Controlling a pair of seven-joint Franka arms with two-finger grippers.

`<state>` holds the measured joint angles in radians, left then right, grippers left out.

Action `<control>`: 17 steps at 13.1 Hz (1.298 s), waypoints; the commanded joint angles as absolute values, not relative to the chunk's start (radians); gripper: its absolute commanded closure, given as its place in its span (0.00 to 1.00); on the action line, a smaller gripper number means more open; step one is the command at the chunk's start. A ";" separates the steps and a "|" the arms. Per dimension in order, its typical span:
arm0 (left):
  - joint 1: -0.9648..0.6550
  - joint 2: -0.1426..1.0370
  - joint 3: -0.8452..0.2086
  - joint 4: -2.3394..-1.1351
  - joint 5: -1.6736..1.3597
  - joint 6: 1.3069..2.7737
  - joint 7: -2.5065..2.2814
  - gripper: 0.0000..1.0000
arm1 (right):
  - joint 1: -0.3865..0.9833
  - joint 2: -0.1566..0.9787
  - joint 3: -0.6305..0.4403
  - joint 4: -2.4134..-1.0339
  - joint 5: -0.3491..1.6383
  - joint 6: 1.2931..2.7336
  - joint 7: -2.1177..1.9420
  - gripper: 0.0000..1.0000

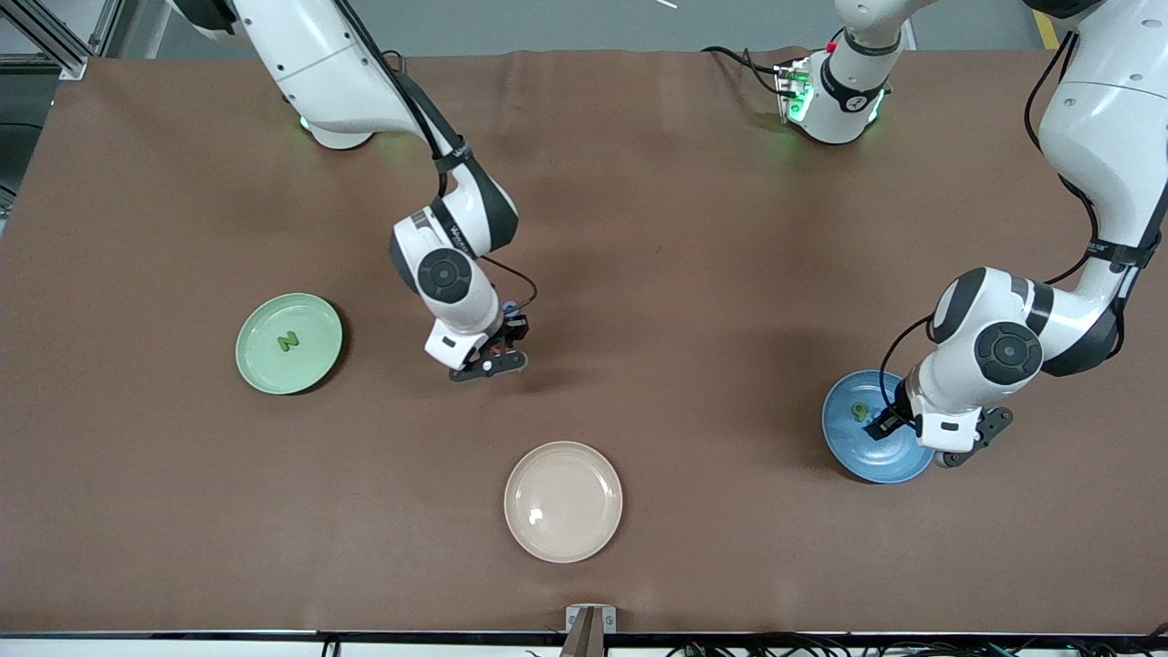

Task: Sort upper and lower case letters into plates
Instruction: 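Place the blue e and x on the blue plate with the left gripper, then place the pink Q on the green plate with the right gripper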

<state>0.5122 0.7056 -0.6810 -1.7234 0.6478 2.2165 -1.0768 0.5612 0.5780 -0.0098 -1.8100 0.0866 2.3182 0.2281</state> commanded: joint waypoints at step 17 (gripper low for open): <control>0.744 0.292 -0.925 -1.368 0.265 1.493 -0.233 0.00 | 0.002 0.443 0.003 -2.114 0.017 2.445 -0.666 0.79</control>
<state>0.7245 0.3522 -0.9153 -1.3675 0.3035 1.5378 -0.2696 0.0292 0.4355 -0.0194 -2.0975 0.0314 2.4231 -0.6552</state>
